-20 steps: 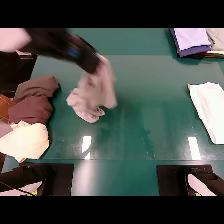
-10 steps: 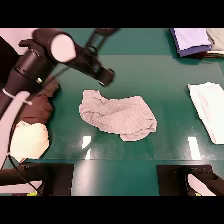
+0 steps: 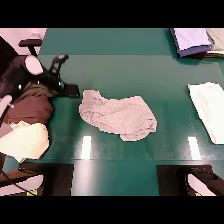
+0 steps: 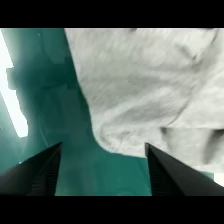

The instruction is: Fold the shirts.

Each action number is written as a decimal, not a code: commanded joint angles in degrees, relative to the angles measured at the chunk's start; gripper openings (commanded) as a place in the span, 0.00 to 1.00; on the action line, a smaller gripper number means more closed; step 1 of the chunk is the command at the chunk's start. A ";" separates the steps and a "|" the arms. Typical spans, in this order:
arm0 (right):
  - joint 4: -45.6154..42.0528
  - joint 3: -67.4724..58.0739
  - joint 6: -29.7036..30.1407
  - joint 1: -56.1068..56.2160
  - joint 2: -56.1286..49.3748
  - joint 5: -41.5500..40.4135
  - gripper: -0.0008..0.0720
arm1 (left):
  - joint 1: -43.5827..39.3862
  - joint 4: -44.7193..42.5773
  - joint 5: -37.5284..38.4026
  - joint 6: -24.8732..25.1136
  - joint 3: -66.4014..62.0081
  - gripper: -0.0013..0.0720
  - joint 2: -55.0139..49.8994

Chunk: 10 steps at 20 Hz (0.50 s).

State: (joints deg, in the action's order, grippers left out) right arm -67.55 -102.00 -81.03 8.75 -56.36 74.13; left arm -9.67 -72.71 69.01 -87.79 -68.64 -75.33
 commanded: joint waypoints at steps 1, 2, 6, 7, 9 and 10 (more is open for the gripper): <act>0.04 -0.04 -0.04 -0.02 -0.02 0.02 0.03 | 1.20 4.02 -6.36 0.31 14.51 0.85 3.32; 0.02 -0.04 -0.04 -0.02 -0.09 0.02 0.03 | 1.20 7.56 -8.46 1.79 17.11 0.85 3.32; 0.04 -0.04 -0.04 -0.02 -0.09 0.02 0.03 | 1.18 25.14 -15.98 11.85 23.54 0.84 3.30; 0.04 -0.04 -0.04 -0.02 -0.09 0.04 0.03 | 1.18 25.18 -16.70 11.78 24.02 0.84 3.30; 0.04 -0.04 -0.04 -0.02 -0.09 0.13 0.03 | 1.18 25.14 -17.38 11.76 24.79 0.84 3.30; 0.04 -0.04 -0.07 -0.02 -0.09 0.26 0.03 | 1.18 25.07 -17.38 11.78 24.92 0.84 3.30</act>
State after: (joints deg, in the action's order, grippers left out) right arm -67.53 -102.00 -81.03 8.75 -56.40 74.19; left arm -8.56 -51.18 54.06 -77.84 -45.76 -72.16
